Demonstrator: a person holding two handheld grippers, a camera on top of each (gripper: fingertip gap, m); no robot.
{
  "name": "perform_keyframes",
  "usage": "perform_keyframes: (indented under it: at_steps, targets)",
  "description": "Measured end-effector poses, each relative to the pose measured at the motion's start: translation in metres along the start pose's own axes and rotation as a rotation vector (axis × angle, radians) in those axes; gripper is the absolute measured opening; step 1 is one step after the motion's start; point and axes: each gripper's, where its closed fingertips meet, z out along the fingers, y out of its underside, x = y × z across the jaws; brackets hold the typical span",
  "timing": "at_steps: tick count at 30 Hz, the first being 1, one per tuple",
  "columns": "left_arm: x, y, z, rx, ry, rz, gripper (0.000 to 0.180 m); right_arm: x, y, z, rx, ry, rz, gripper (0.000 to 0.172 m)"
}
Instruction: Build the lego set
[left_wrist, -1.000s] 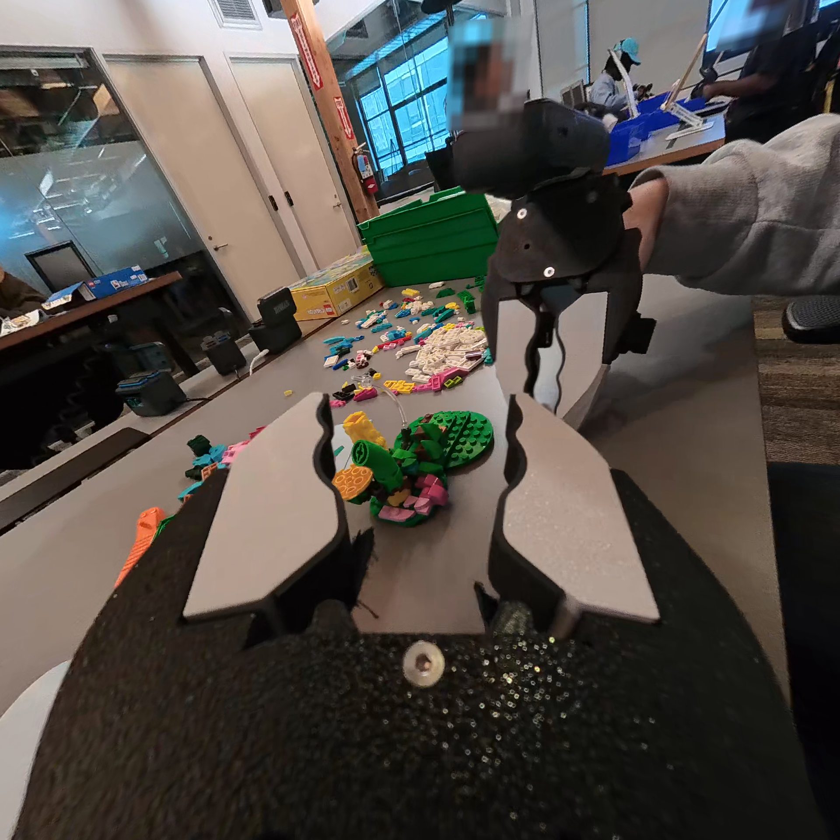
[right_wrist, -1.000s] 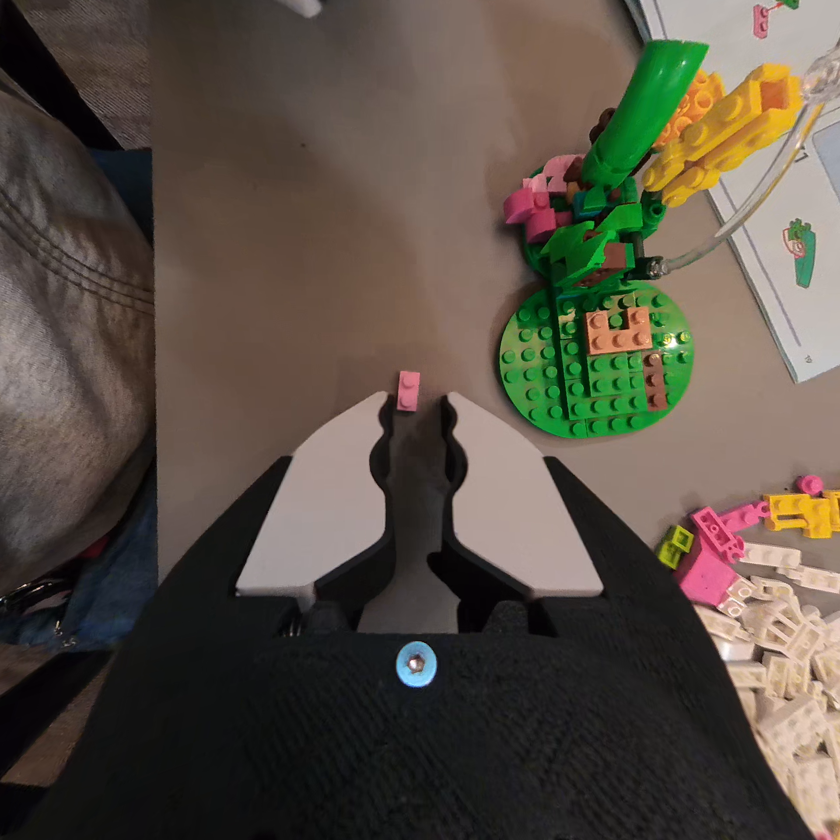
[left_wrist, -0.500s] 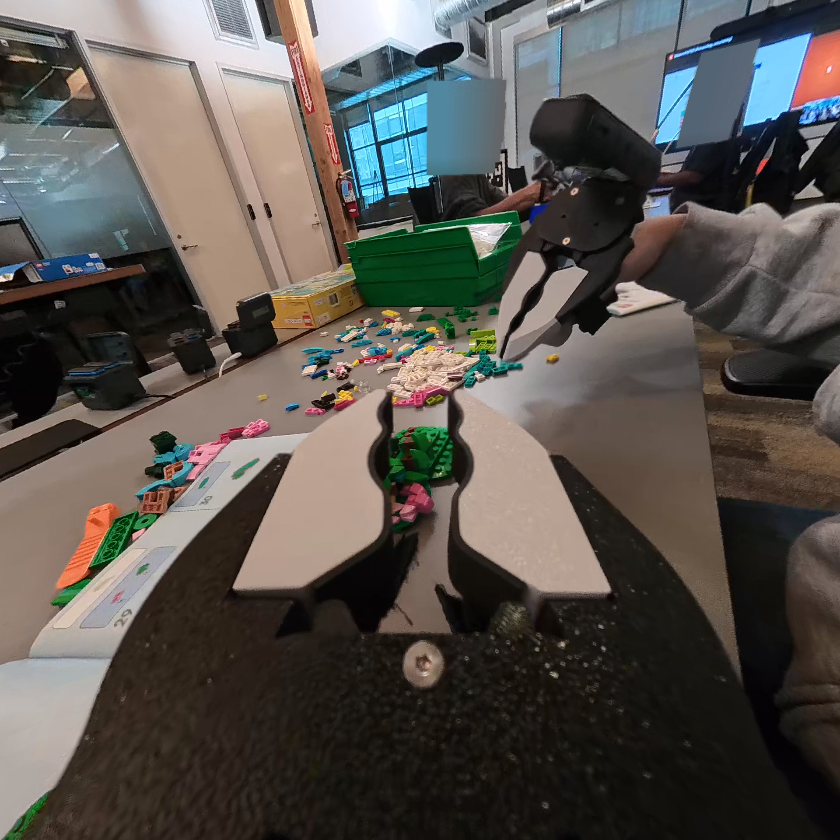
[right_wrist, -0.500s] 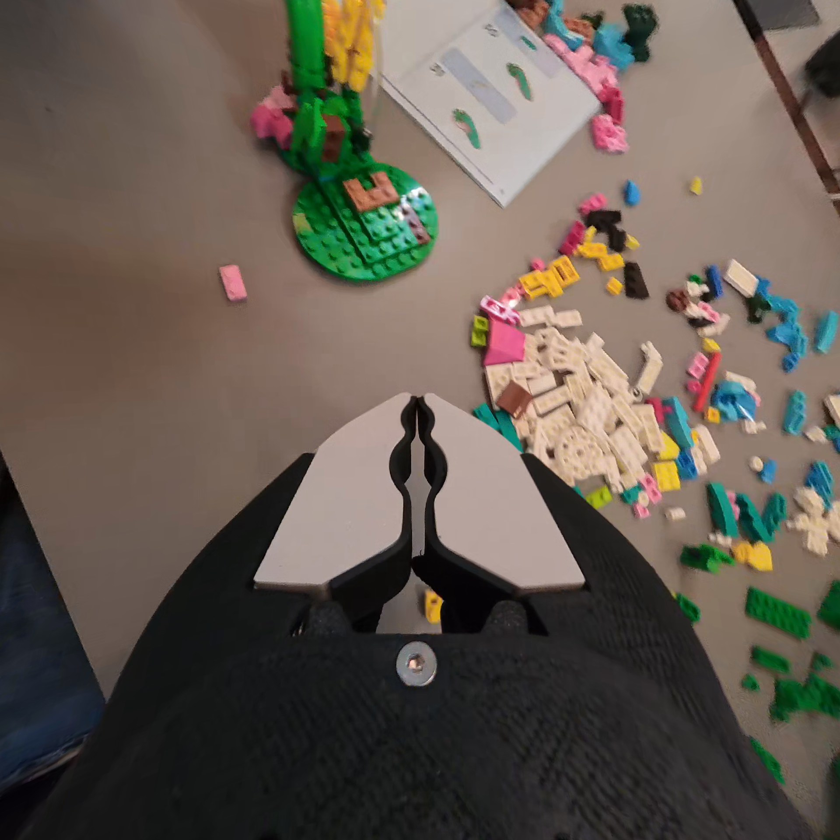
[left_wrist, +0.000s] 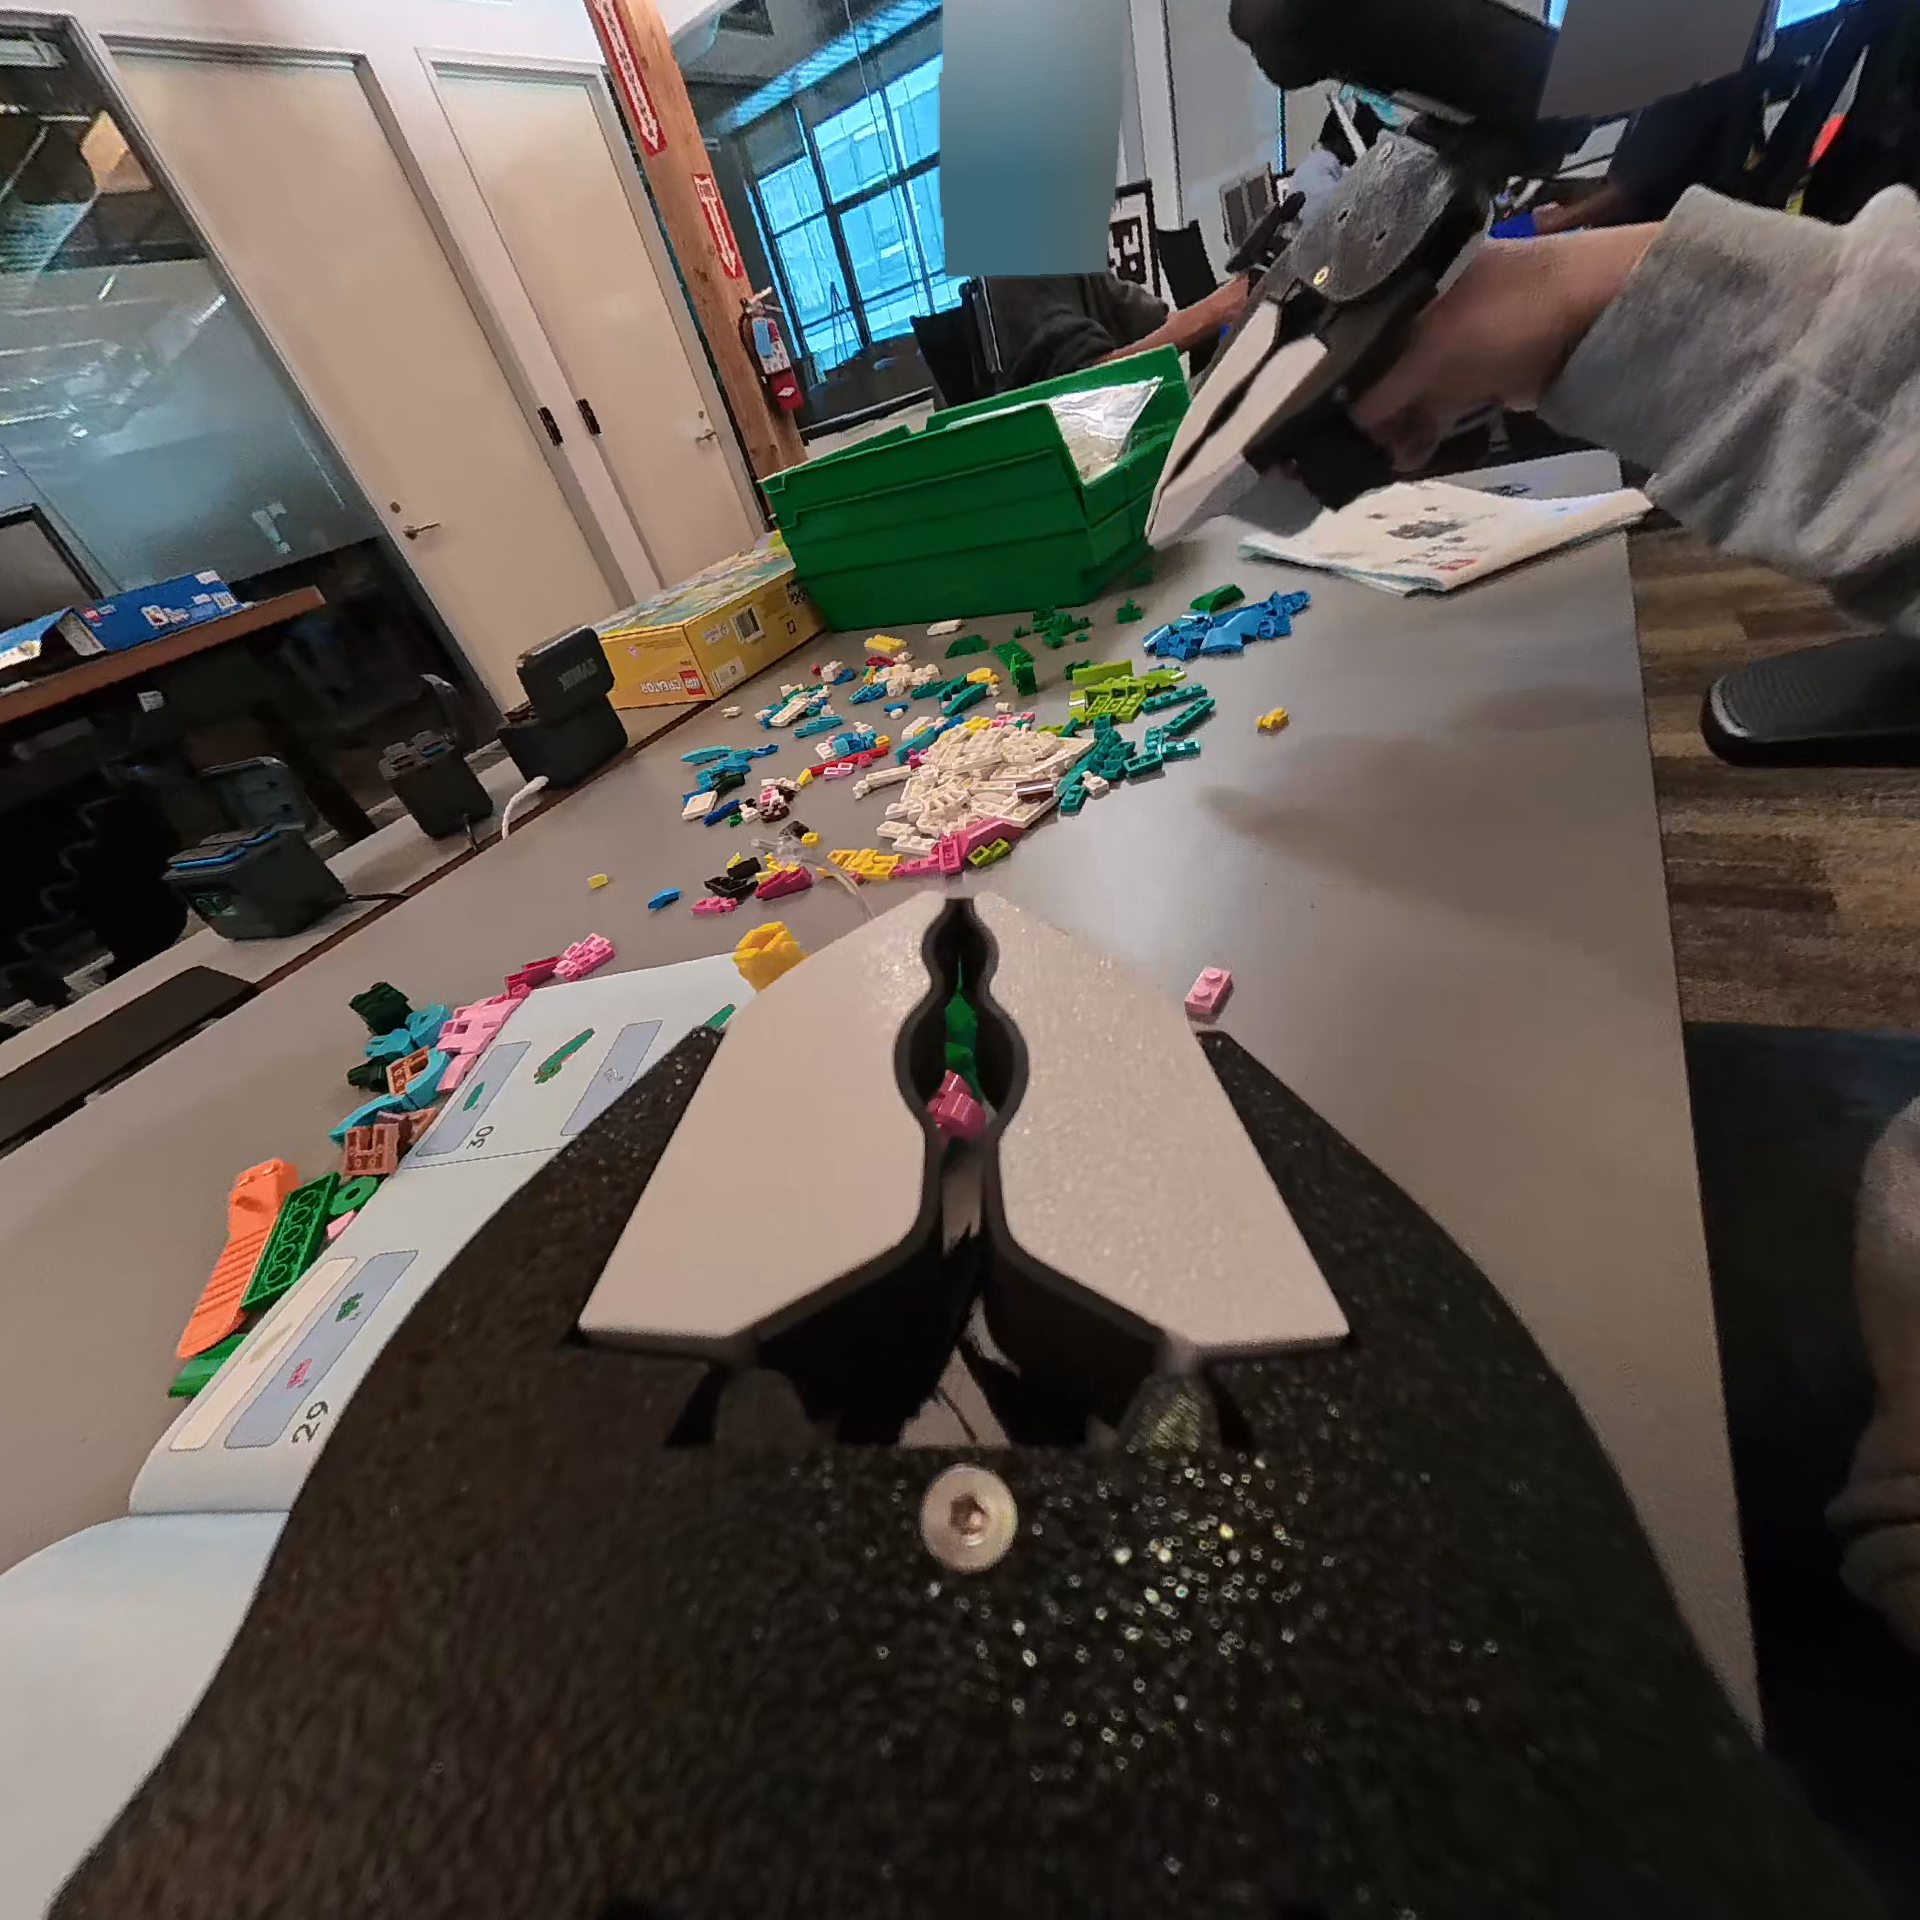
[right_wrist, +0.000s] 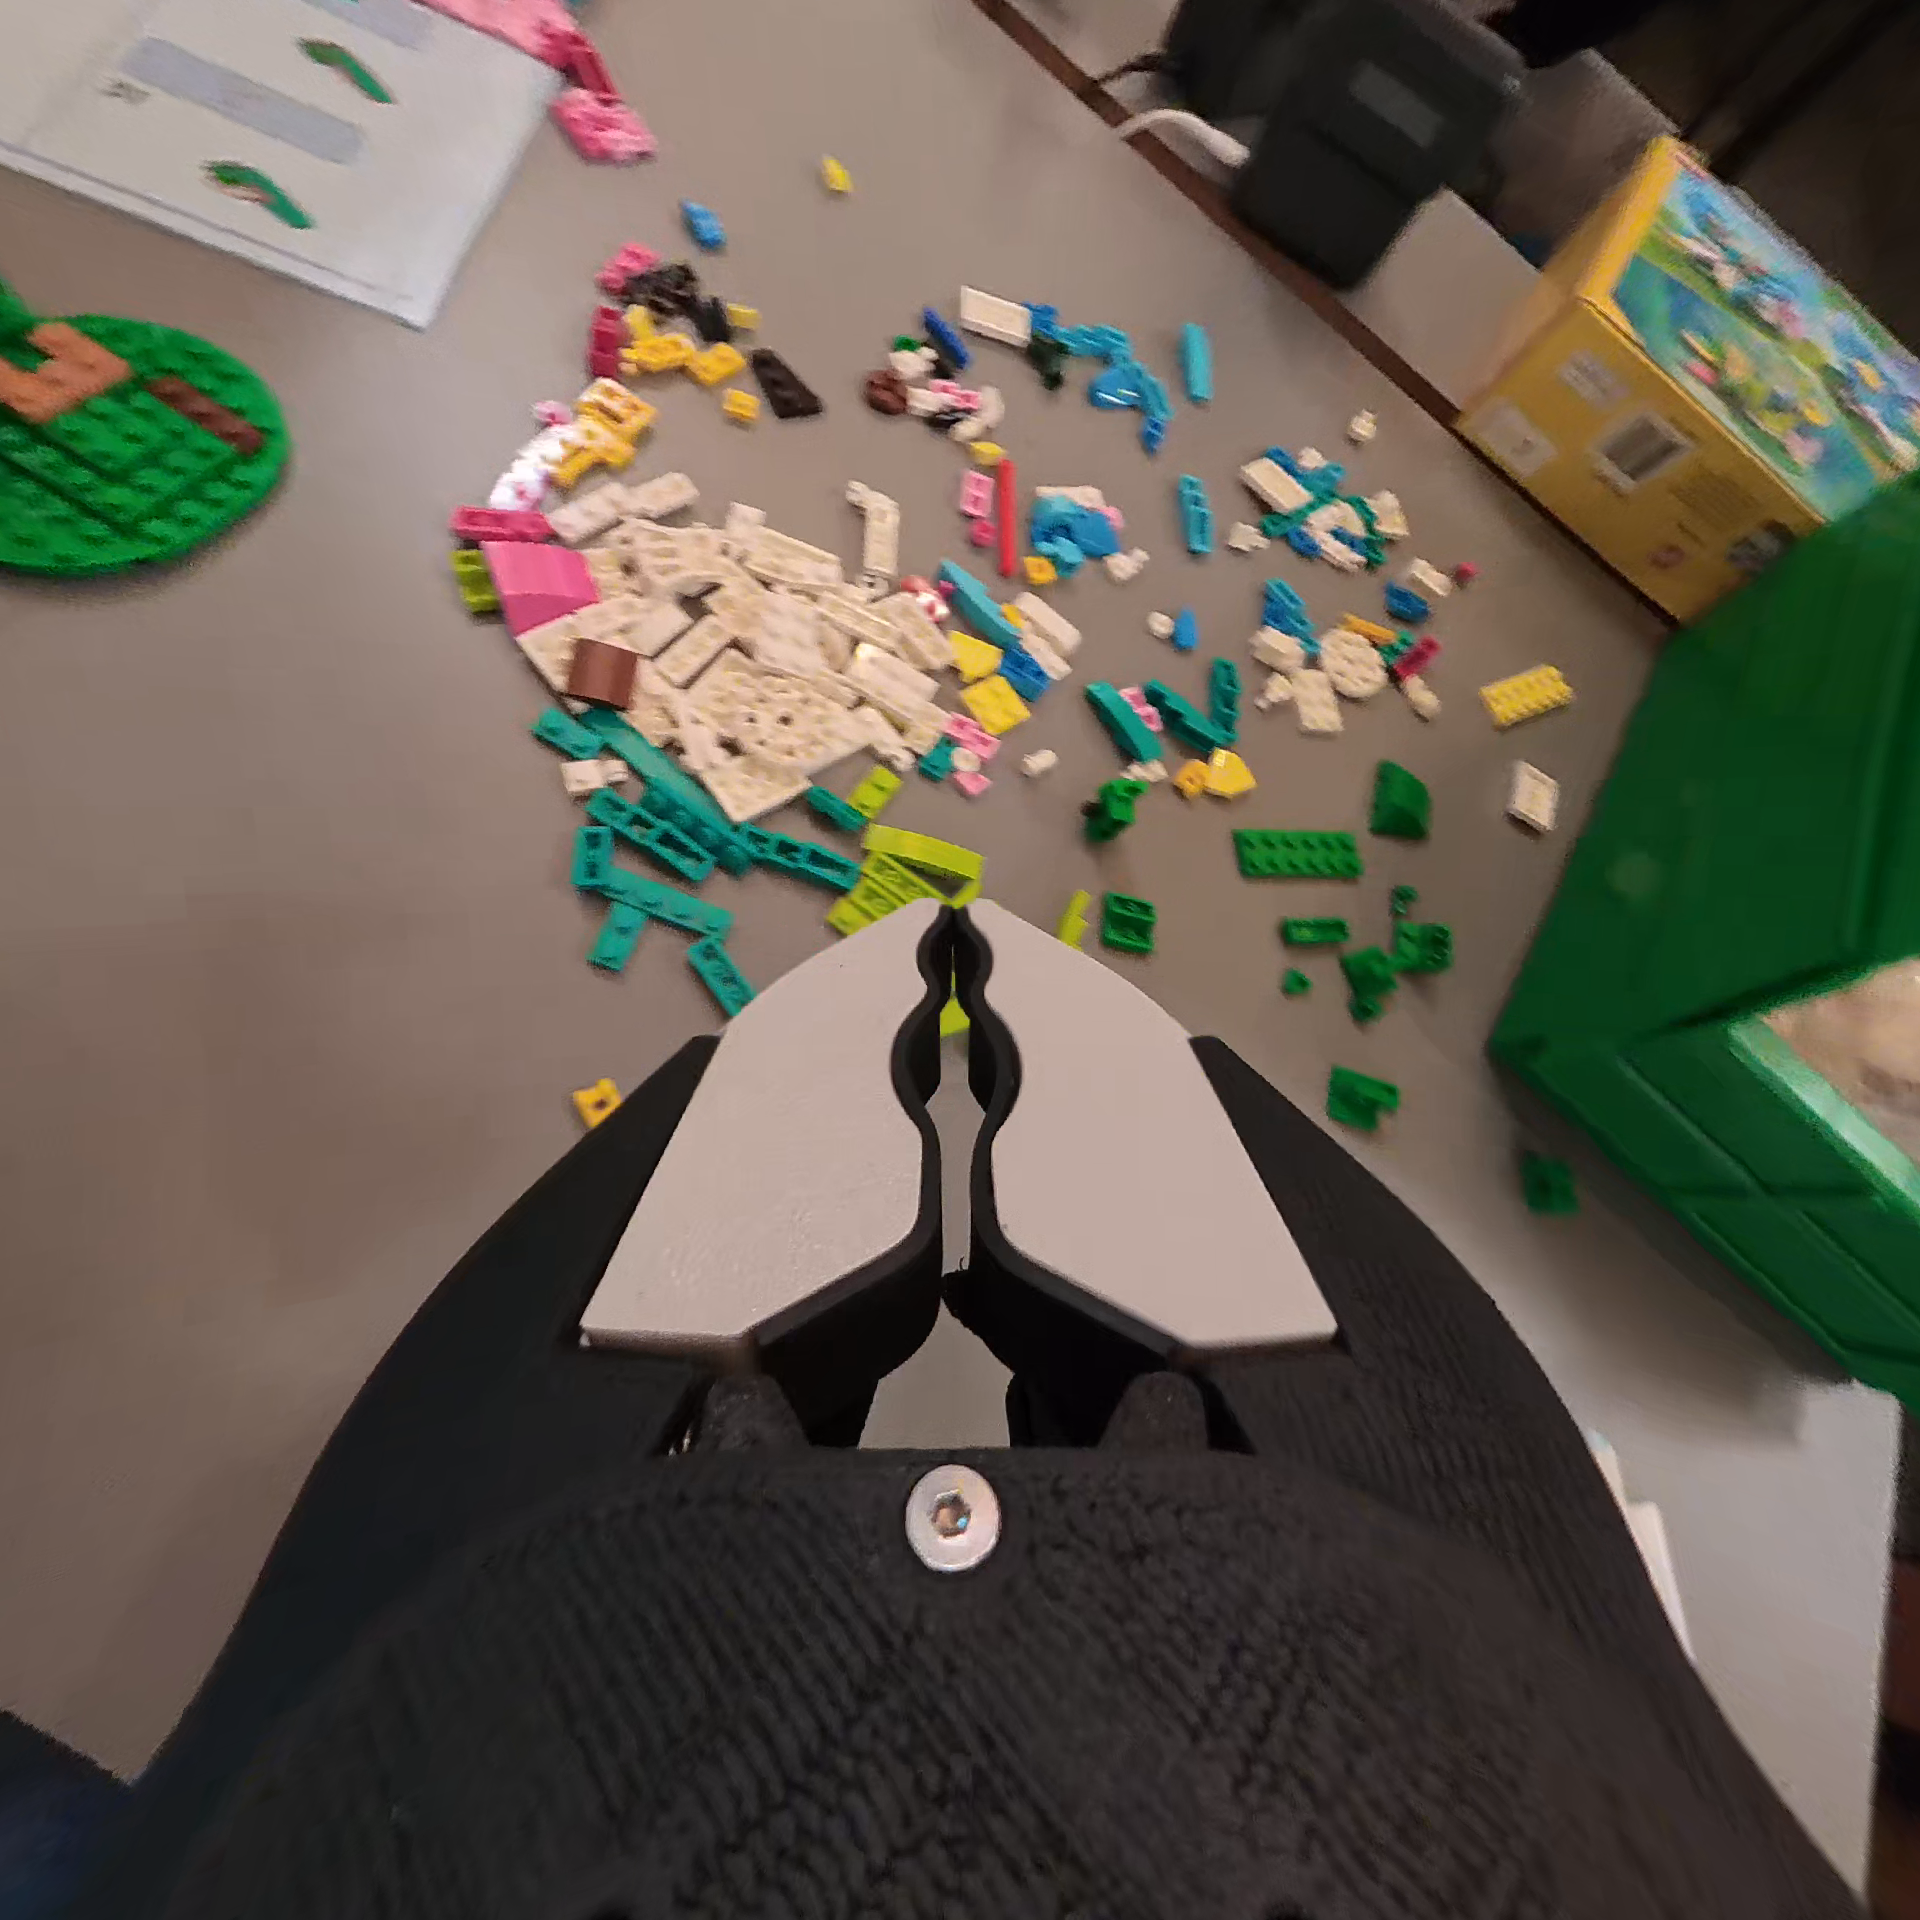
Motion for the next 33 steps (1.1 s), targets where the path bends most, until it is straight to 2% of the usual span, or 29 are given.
perform_keyframes:
  at_steps: [6,13,19,25,33]
  targets:
    - [0.003,0.001,0.001,-0.013,0.010,0.020,0.000,0.044,0.019,-0.006,-0.047,0.197,0.104,0.000]
    - [0.000,-0.002,-0.002,0.016,0.004,-0.009,0.000,0.072,0.034,-0.010,-0.118,0.382,0.092,0.000]
    - [-0.002,-0.004,-0.002,0.025,0.003,-0.025,0.000,0.085,0.046,-0.012,-0.106,0.404,0.185,0.000]
    - [-0.001,-0.003,-0.002,0.023,0.001,-0.007,0.000,0.092,0.057,-0.011,-0.134,0.425,0.192,0.000]
    - [0.000,-0.002,0.000,0.015,0.001,0.001,0.000,0.111,0.074,-0.025,-0.140,0.481,0.273,0.000]
